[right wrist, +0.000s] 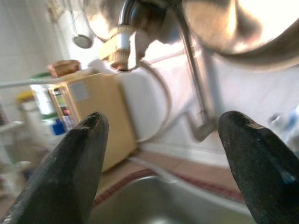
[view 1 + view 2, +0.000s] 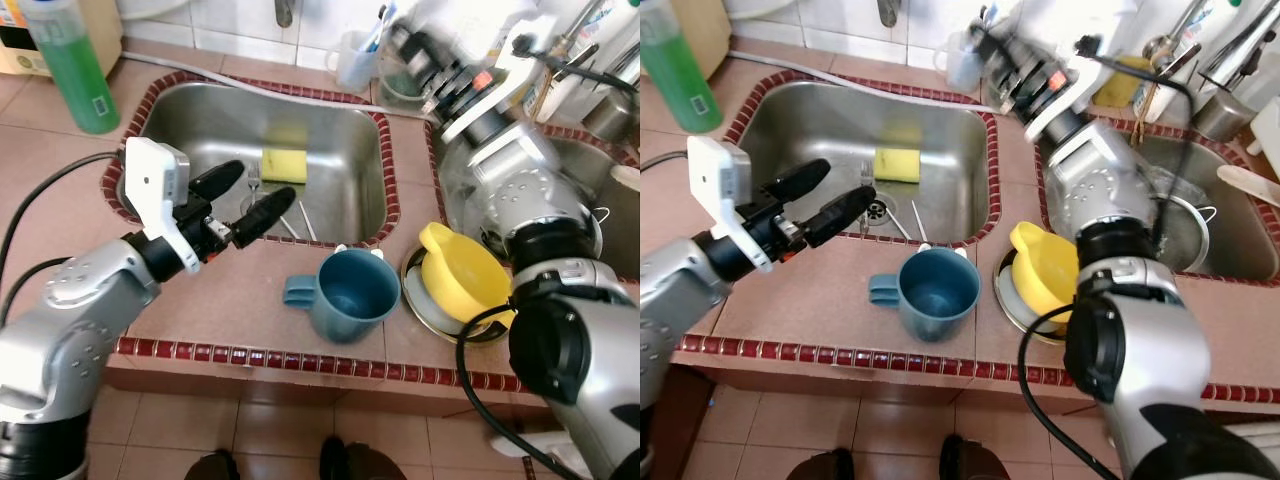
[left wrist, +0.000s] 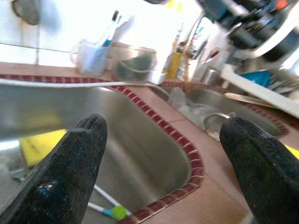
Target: Kitchen organization
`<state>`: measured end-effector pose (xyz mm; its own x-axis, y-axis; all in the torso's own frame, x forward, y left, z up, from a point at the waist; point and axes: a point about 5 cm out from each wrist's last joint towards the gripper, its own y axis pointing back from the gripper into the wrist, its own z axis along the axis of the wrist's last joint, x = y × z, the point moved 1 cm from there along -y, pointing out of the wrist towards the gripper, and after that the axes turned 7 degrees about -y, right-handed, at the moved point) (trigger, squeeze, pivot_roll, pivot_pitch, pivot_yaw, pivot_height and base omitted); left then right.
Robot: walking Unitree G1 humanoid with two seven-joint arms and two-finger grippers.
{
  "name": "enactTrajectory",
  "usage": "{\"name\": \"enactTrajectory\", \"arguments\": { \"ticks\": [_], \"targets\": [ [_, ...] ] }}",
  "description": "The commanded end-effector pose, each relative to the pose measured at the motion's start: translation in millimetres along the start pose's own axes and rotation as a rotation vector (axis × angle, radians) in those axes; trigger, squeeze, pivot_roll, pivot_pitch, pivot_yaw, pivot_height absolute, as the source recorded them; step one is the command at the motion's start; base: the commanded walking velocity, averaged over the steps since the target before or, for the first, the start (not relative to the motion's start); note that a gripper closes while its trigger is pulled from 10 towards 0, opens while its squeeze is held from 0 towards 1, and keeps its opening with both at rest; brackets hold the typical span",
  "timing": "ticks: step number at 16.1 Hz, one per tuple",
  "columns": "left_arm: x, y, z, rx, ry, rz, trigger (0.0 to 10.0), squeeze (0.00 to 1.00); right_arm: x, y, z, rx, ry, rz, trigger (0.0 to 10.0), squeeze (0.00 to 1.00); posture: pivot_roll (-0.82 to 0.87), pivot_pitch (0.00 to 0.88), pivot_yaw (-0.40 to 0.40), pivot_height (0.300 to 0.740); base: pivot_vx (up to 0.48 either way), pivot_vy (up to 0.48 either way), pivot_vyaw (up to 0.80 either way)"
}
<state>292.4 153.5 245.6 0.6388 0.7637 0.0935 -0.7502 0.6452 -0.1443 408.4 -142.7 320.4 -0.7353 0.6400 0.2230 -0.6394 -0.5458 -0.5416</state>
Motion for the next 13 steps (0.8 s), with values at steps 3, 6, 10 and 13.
{"name": "enactTrajectory", "arguments": {
  "ticks": [3,6,10,13],
  "targets": [
    [23.9,-10.2,-10,0.038,-0.050,0.164,10.0,0.00,-21.9,23.9,0,0.084,0.300,-0.249,10.0,1.00,-0.04,0.082,-0.114,0.740,0.000,0.000,0.00],
    [35.9,-14.6,-14,0.022,-0.092,0.270,10.0,0.00,-16.5,43.7,-4,0.049,0.388,-0.350,10.0,1.00,-0.06,0.045,-0.106,0.740,0.000,0.000,0.00],
    [31.5,-22.2,-22,0.011,-0.086,0.288,10.0,0.00,6.4,61.8,-13,-0.021,0.398,-0.393,10.0,1.00,-0.09,0.018,-0.083,0.740,0.000,0.000,0.00],
    [34.1,-20.5,-27,0.017,-0.074,0.314,10.0,0.00,28.8,78.4,-13,-0.058,0.387,-0.391,10.0,0.00,-0.11,0.022,-0.068,0.740,0.000,0.000,0.00]
  ]
}}
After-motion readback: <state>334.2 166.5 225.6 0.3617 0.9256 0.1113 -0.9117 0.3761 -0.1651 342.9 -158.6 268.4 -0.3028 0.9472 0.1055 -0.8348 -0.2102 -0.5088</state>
